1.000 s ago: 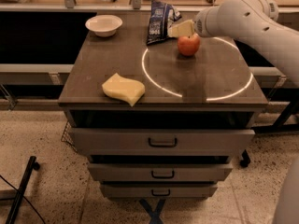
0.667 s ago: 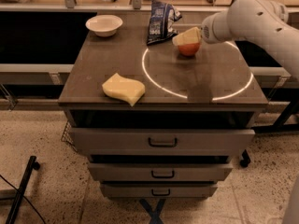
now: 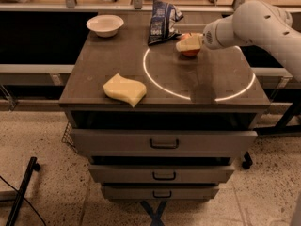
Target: Move apple near sponge
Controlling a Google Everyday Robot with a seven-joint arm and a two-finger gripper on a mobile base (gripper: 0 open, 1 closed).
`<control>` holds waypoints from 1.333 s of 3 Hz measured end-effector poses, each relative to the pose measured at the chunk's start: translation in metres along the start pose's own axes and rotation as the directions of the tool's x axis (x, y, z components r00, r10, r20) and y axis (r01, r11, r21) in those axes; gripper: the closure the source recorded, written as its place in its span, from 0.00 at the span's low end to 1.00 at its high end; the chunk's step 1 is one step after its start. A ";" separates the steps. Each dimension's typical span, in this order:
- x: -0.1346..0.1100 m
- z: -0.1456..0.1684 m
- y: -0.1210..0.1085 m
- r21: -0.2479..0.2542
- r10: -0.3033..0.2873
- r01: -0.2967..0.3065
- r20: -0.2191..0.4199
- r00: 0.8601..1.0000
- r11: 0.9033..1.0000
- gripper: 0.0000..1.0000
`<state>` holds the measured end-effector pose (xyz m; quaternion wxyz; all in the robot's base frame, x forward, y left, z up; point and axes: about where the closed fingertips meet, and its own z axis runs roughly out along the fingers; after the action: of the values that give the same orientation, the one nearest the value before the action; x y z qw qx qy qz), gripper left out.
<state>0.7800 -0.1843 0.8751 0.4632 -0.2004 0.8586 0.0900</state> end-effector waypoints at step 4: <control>-0.006 -0.004 0.006 -0.037 -0.001 0.001 0.009 1.000 0.999 1.00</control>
Offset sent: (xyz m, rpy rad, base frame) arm 0.0001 0.0013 -0.0018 0.0009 0.0027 0.0021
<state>0.7771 -0.1786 0.8822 0.4633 -0.2092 0.8545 0.1066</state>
